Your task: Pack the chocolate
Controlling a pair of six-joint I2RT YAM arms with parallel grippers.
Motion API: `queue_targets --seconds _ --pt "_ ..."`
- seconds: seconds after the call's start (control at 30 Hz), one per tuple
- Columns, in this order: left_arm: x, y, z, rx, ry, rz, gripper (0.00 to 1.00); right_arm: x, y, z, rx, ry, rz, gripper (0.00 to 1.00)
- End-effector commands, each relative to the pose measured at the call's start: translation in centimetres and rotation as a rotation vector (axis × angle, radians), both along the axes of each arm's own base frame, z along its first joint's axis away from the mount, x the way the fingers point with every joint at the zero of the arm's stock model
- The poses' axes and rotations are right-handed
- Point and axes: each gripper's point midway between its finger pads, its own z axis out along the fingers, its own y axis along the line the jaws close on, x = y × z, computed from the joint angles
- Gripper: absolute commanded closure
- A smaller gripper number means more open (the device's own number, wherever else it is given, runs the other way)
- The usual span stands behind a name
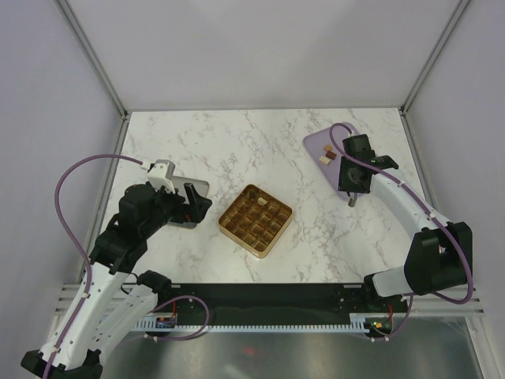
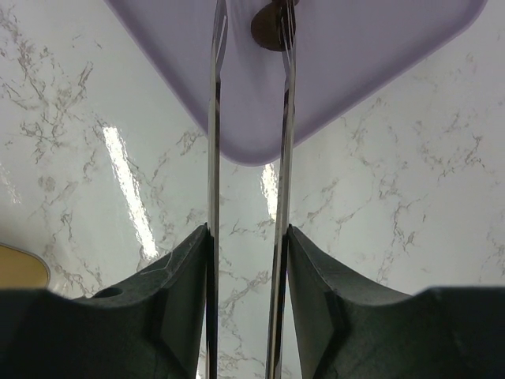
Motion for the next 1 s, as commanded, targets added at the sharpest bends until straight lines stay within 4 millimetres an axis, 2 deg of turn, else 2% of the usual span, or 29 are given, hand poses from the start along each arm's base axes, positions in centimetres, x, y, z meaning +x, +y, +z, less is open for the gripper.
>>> queue_targets --seconds 0.0,0.23,0.37,0.6,0.77,0.87,0.97 --pt "0.0 0.1 -0.3 0.035 -0.014 -0.016 0.00 0.0 -0.4 0.4 -0.007 -0.023 -0.025 0.51" --pt "0.0 0.1 -0.2 0.035 -0.015 -0.015 0.00 -0.3 -0.8 -0.1 -0.024 -0.005 -0.032 0.56" --pt "0.0 0.1 -0.3 0.035 -0.014 -0.016 0.00 -0.4 -1.0 0.8 -0.034 -0.015 -0.037 0.58" --pt "0.0 0.1 -0.3 0.036 -0.013 -0.015 0.00 -0.4 -0.3 1.3 0.002 -0.017 -0.011 0.67" --pt "0.0 0.1 -0.3 0.035 -0.014 -0.016 0.00 0.1 1.2 3.4 0.070 -0.065 0.038 0.69" --pt "0.1 0.1 -0.3 0.035 -0.012 -0.016 0.00 0.3 3.0 5.7 0.117 -0.124 0.095 0.70" --pt "0.1 0.1 -0.4 0.037 -0.008 -0.016 0.00 -0.1 5.9 7.6 0.139 -0.170 0.186 0.71"
